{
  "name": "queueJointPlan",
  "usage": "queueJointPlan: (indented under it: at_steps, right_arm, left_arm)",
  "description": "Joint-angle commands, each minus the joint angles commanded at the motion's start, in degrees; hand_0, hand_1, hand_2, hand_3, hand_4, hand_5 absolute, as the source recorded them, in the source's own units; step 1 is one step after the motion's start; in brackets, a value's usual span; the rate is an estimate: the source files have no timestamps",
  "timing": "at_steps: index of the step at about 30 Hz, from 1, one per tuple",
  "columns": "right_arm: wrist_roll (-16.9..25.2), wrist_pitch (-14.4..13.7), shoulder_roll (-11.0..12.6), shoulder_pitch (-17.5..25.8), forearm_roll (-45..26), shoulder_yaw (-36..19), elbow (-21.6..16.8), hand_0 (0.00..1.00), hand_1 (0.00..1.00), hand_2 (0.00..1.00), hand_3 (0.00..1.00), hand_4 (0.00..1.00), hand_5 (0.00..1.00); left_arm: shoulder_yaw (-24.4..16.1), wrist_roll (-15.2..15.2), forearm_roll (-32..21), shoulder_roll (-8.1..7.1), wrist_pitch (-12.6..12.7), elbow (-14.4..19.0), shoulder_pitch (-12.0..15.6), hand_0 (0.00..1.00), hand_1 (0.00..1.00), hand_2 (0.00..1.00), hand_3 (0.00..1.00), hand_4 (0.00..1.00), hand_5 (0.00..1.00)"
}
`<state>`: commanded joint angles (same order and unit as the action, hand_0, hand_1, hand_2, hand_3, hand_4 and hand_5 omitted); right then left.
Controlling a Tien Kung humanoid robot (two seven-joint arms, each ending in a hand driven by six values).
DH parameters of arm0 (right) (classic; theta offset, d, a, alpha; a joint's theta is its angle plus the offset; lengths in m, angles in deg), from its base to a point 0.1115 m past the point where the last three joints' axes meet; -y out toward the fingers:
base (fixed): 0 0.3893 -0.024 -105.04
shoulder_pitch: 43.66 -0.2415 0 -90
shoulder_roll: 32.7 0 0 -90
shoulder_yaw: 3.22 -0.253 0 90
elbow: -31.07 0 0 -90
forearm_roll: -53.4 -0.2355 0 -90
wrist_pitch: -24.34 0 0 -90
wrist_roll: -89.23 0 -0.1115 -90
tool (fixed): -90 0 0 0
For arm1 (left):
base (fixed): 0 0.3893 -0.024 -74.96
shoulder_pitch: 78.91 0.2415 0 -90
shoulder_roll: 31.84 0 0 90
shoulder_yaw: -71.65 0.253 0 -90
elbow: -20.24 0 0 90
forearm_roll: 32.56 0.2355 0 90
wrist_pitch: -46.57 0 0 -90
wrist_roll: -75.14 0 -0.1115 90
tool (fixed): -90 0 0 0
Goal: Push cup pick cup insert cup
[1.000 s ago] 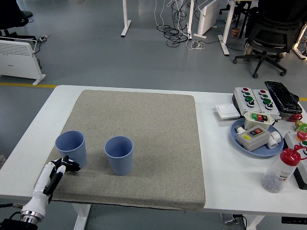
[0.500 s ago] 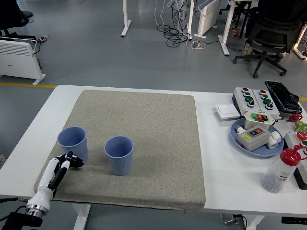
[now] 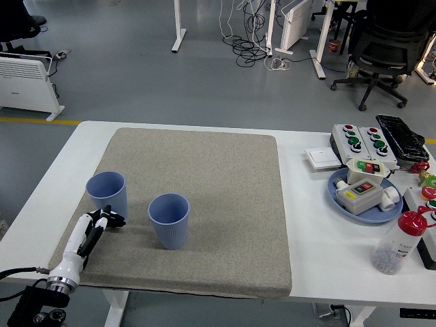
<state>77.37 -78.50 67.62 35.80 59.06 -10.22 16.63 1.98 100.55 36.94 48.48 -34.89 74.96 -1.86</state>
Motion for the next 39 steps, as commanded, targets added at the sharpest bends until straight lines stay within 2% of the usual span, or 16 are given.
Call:
queueJointPlan:
  at_steps: [6, 13, 21, 29, 39]
  right_arm:
    - [-0.1, 0.0, 0.0, 0.0, 0.4, -0.2, 0.0, 0.704, 0.639, 0.665, 0.591, 0.084, 0.463]
    - [-0.8, 0.1, 0.0, 0.2, 2.7, -1.5, -0.1, 0.704, 0.639, 0.665, 0.591, 0.084, 0.462]
    - [-1.2, 0.1, -0.1, 0.5, 4.1, -2.2, -0.2, 0.704, 0.639, 0.665, 0.591, 0.084, 0.462]
    - [-1.8, 0.2, -0.2, 0.4, 6.1, -3.3, -0.3, 0.704, 0.639, 0.664, 0.590, 0.084, 0.463]
    - [-1.9, 0.3, -0.3, -0.2, 6.4, -3.3, -0.4, 0.704, 0.639, 0.665, 0.590, 0.083, 0.464]
  left_arm:
    - [1.4, 0.5, -0.9, 0.42, -0.1, -3.4, -3.6, 0.635, 0.526, 0.484, 0.442, 0.528, 0.998]
    - [2.4, 1.0, -2.1, 0.93, -0.4, -9.4, -8.3, 0.636, 0.527, 0.484, 0.442, 0.528, 0.998]
    - [5.2, 1.7, -4.5, 0.41, -0.7, -15.7, -12.3, 0.636, 0.528, 0.485, 0.443, 0.530, 0.998]
    - [7.1, 2.4, -6.4, 0.25, -0.6, -19.2, -15.3, 0.637, 0.528, 0.484, 0.443, 0.530, 0.998]
    - [11.3, 2.9, -10.0, 0.27, -1.0, -23.5, -19.6, 0.643, 0.529, 0.484, 0.441, 0.530, 0.998]
